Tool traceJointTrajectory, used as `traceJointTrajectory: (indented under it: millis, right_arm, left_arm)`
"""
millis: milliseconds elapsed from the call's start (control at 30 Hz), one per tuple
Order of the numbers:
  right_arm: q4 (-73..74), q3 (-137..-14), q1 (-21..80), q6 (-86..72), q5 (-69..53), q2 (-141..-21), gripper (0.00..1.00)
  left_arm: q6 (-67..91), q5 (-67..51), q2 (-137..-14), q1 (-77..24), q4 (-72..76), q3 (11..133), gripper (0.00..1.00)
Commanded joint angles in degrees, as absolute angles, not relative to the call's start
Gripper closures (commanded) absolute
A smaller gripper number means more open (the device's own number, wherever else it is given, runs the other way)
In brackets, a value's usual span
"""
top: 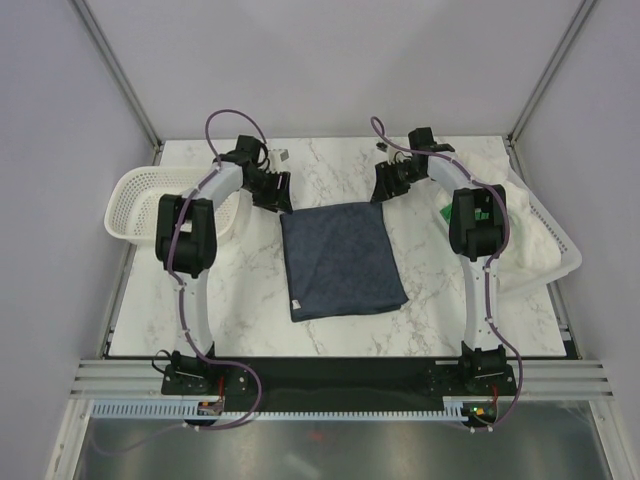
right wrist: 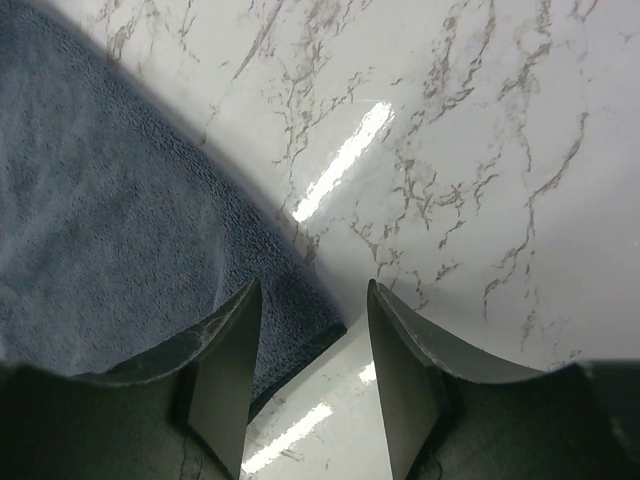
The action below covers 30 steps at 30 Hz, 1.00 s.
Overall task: Fold and stack the towels
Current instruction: Fold the towel
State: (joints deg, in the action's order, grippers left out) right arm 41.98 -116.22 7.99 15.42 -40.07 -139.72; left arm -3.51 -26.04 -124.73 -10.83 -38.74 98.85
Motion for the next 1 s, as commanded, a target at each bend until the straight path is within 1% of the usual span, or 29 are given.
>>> traceJointTrajectory:
  millis: [0, 167, 333, 433, 467, 500, 533, 567, 667, 733, 767, 800, 833, 867, 900, 967]
  right_arm:
    - [45.53, -116.54, 8.26, 18.63, -39.29, -142.47, 0.46]
    - [48.42, -116.63, 8.17, 21.44, -39.90, -142.56, 0.47]
    - [49.48, -116.89, 8.00, 21.89, -39.46, -143.17, 0.50]
    - [49.48, -117.33, 7.74, 21.89, -40.16, -143.26, 0.53]
    - [49.48, -117.51, 7.47, 21.80, -40.34, -143.26, 0.55]
    - [49.48, -117.86, 7.38, 21.80, -40.78, -143.35, 0.57]
    - [49.48, -118.12, 7.30, 21.80, -41.04, -143.35, 0.57]
    - [49.48, -118.12, 7.03, 21.80, -41.22, -143.35, 0.59]
    - [49.48, -117.78, 6.51, 21.97, -42.36, -143.17, 0.59]
    - [49.48, -117.86, 6.33, 21.97, -43.67, -143.52, 0.60]
    - [49.48, -118.12, 6.33, 21.80, -43.94, -143.70, 0.64]
    - [49.40, -118.39, 6.33, 21.62, -44.29, -144.05, 0.68]
    - [49.48, -118.39, 6.33, 21.53, -45.34, -144.05, 0.75]
    - [49.40, -118.48, 6.33, 21.19, -45.87, -144.05, 0.92]
    - [49.22, -118.91, 6.33, 20.66, -46.14, -143.70, 1.00]
    - [48.69, -119.62, 6.33, 18.47, -47.37, -142.92, 1.00]
  left_arm:
    - [-6.85, -27.68, -126.29, -10.99, -39.46, 101.34, 0.38]
    - [-7.47, -28.04, -127.35, -10.81, -39.81, 101.69, 0.38]
    - [-7.91, -28.12, -127.53, -10.46, -40.08, 101.51, 0.41]
    - [-8.26, -28.56, -127.88, -10.28, -40.34, 101.86, 0.48]
    - [-8.26, -28.65, -127.88, -10.20, -40.43, 101.78, 0.51]
    - [-8.26, -29.09, -127.88, -10.11, -40.60, 101.69, 0.57]
    - [-8.26, -29.44, -127.88, -10.02, -40.78, 101.78, 0.60]
    - [-8.35, -29.88, -127.88, -9.93, -40.87, 101.78, 0.65]
    - [-8.35, -30.67, -128.14, -9.67, -41.39, 102.30, 0.69]
    - [-8.44, -31.37, -128.58, -9.67, -42.10, 102.65, 0.75]
    - [-8.44, -31.72, -128.76, -9.58, -42.45, 103.27, 0.79]
    - [-8.52, -32.08, -129.11, -9.49, -42.63, 103.53, 0.87]
    - [-8.61, -32.17, -129.20, -9.58, -43.06, 103.71, 0.93]
    - [-8.44, -32.25, -129.29, -9.58, -43.15, 104.41, 0.98]
    - [-8.26, -32.26, -129.29, -9.58, -43.33, 104.68, 0.98]
    - [-7.91, -32.60, -128.76, -9.49, -44.03, 105.64, 0.98]
